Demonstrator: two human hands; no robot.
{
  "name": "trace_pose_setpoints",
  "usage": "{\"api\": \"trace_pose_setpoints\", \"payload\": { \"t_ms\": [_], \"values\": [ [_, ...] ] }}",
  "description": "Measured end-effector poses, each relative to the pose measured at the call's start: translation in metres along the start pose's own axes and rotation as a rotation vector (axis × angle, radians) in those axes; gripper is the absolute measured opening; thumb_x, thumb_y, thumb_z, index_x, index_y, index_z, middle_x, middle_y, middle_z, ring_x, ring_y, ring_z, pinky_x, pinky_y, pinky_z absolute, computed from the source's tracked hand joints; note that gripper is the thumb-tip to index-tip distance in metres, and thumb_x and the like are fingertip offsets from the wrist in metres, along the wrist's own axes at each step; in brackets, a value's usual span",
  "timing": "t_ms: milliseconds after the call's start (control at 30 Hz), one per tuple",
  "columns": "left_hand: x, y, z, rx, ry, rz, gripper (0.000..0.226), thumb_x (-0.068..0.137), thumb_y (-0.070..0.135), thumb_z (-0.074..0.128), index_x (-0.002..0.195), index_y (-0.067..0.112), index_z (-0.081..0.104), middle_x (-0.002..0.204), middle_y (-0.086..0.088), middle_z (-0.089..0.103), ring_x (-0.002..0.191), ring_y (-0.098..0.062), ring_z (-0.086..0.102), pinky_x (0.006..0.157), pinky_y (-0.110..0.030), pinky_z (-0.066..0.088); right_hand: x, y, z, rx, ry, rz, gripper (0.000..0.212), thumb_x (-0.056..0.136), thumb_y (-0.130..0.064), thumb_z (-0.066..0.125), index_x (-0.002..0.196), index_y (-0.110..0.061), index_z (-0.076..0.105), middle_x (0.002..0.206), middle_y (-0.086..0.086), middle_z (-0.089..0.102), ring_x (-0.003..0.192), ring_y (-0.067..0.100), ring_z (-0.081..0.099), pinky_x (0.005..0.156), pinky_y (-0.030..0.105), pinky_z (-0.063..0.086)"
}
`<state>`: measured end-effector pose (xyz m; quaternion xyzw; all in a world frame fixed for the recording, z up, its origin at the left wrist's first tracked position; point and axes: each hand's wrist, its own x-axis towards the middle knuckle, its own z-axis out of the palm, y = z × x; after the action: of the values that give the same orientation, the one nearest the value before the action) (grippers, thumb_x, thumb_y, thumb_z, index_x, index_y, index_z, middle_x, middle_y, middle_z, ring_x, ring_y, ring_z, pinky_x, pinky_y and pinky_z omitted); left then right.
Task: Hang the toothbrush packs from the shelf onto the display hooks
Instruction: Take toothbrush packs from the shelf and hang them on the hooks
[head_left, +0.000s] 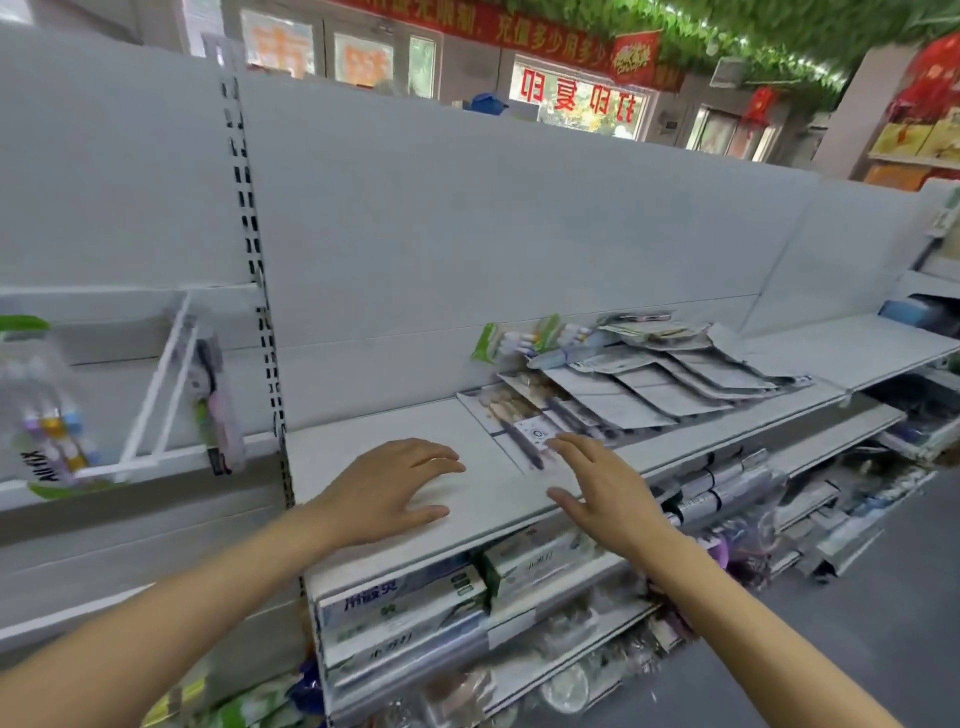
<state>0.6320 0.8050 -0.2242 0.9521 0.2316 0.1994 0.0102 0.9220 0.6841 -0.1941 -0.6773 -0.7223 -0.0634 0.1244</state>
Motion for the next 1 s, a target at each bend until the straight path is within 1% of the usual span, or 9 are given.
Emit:
{"api": "trace_pose_setpoints", "payload": {
  "t_ms": [167,300,433,533,667,733,833,933,1000],
  "values": [
    [0.069,-0.008,0.031,0.021,-0.056,-0.165,0.058,0.094,0.062,0.045,0.142,0.031,0.046,0.148,0.011,0.045,0.134,-0.01,0.043,0.108,-0.027,0.036,0.04,0.063,0.016,-0.018,-0.075,-0.025,0.057,0.097,-0.033,0.056,0.149,-0.019,0.036,0.152,-0.001,0.037,0.136,0.022,0.041,0.096,0.035,0.047],
    [0.109,-0.017,0.052,0.027,-0.099,-0.423,0.065,0.093,0.067,0.035,0.146,0.029,0.039,0.152,0.01,0.04,0.137,-0.013,0.041,0.108,-0.03,0.039,0.063,0.088,0.037,-0.049,-0.048,-0.135,0.053,0.086,-0.017,0.069,0.136,-0.009,0.053,0.139,0.009,0.054,0.128,0.031,0.052,0.097,0.04,0.052],
    [0.139,-0.025,0.066,-0.068,-0.111,-0.671,0.068,0.096,0.064,0.038,0.15,0.022,0.035,0.155,0.002,0.04,0.139,-0.019,0.039,0.108,-0.033,0.036,0.074,0.096,0.053,-0.037,0.018,-0.144,0.065,0.064,0.001,0.081,0.125,-0.007,0.062,0.132,0.014,0.061,0.115,0.035,0.063,0.071,0.043,0.062],
    [0.155,-0.032,0.073,-0.074,-0.085,-0.735,0.069,0.095,0.064,0.042,0.145,0.017,0.042,0.15,-0.004,0.045,0.137,-0.022,0.041,0.107,-0.034,0.037,0.075,0.099,0.052,-0.048,0.063,-0.136,0.063,0.062,-0.004,0.086,0.121,-0.009,0.065,0.137,0.017,0.059,0.112,0.034,0.066,0.052,0.038,0.06],
    [0.169,-0.038,0.08,-0.148,-0.015,-0.774,0.065,0.092,0.057,0.055,0.143,0.018,0.046,0.149,-0.002,0.046,0.139,-0.021,0.037,0.11,-0.033,0.033,0.077,0.104,0.055,-0.056,0.104,-0.164,0.06,0.054,0.005,0.088,0.11,-0.006,0.069,0.133,0.021,0.062,0.115,0.036,0.066,0.058,0.039,0.062],
    [0.173,-0.04,0.083,-0.277,0.056,-0.805,0.064,0.087,0.046,0.068,0.141,0.018,0.049,0.146,-0.002,0.048,0.138,-0.02,0.038,0.109,-0.031,0.032,0.078,0.105,0.055,-0.034,0.113,-0.174,0.057,0.053,0.004,0.088,0.107,-0.007,0.071,0.131,0.02,0.063,0.115,0.033,0.066,0.058,0.036,0.061],
    [0.179,-0.037,0.084,-0.648,0.253,-0.884,0.067,0.079,0.02,0.081,0.139,0.018,0.05,0.137,-0.005,0.053,0.126,-0.019,0.051,0.106,-0.032,0.041,0.079,0.107,0.053,0.005,0.151,-0.185,0.054,0.048,0.0,0.09,0.099,-0.011,0.075,0.124,0.016,0.068,0.109,0.028,0.069,0.054,0.031,0.059],
    [0.189,-0.019,0.074,-1.113,0.541,-1.021,0.073,0.078,-0.01,0.073,0.142,0.011,0.044,0.126,-0.009,0.055,0.111,-0.024,0.059,0.093,-0.043,0.054,0.081,0.105,0.05,0.068,0.22,-0.204,0.053,0.041,0.005,0.091,0.09,-0.009,0.077,0.115,0.013,0.073,0.099,0.027,0.073,0.052,0.032,0.06],
    [0.193,-0.005,0.07,-1.345,0.67,-1.11,0.052,0.081,-0.016,0.066,0.127,0.005,0.053,0.119,-0.012,0.061,0.1,-0.029,0.065,0.08,-0.042,0.06,0.08,0.1,0.049,0.127,0.265,-0.233,0.049,0.043,0.006,0.092,0.088,-0.008,0.078,0.111,0.013,0.074,0.096,0.028,0.074,0.054,0.034,0.061]
  ]
}}
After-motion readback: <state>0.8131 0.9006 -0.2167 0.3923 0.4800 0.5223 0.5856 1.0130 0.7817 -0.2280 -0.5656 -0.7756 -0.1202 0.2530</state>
